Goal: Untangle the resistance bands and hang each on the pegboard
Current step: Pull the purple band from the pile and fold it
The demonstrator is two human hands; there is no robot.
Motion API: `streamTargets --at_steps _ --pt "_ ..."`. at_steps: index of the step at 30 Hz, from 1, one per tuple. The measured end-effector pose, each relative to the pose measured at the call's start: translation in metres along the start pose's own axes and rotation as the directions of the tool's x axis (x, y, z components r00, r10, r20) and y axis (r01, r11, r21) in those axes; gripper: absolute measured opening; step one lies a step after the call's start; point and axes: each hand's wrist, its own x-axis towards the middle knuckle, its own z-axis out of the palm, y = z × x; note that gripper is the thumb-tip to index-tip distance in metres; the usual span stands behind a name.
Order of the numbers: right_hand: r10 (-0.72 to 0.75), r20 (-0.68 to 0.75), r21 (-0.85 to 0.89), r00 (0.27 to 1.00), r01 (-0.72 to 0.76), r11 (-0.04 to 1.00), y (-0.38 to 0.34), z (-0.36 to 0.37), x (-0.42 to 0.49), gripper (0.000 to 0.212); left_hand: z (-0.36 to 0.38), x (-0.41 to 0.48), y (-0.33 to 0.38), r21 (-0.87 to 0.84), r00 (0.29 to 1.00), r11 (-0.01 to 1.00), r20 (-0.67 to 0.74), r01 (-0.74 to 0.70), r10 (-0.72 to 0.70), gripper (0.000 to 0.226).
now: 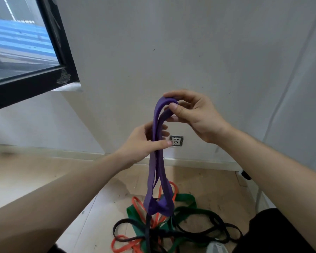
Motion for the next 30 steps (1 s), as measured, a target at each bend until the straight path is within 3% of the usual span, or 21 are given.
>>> streamTargets --at_steps 4,11,15,20,24,27,30 --pt "0.004 -0.037 0.144 0.999 0.002 0.990 -0.009 -0.006 0.000 0.024 0.006 0.003 -0.006 0.027 0.999 0.999 0.016 0.047 -0.047 0.035" --pt "0.043 -0.156 0.304 0.987 0.006 0.953 -0.018 -0.029 0.004 0.021 0.009 0.003 -0.014 0.134 0.989 0.988 0.117 0.075 -0.091 0.034" --pt "0.070 -0.242 0.341 0.968 0.017 0.940 -0.017 -0.046 0.007 0.021 0.009 0.006 -0.012 0.016 0.993 0.996 0.084 0.084 -0.085 0.030" --pt "0.142 -0.272 0.311 0.952 -0.053 0.949 -0.006 -0.079 0.004 0.022 0.000 0.008 -0.009 -0.008 0.996 0.996 -0.019 0.087 -0.087 0.026" --pt "0.266 -0.201 0.189 0.943 -0.230 0.955 0.012 -0.104 -0.008 0.032 -0.012 0.014 -0.009 -0.051 0.987 0.998 -0.150 0.045 -0.052 0.022" --pt "0.379 -0.106 -0.036 0.919 -0.384 0.923 0.021 -0.111 -0.016 0.039 -0.019 0.013 -0.009 -0.037 0.985 0.999 -0.174 0.005 -0.012 0.017" --pt "0.432 -0.067 -0.255 0.899 -0.434 0.864 0.023 -0.108 -0.017 0.043 -0.023 0.013 -0.005 -0.029 0.983 0.999 -0.183 -0.024 0.019 0.016"
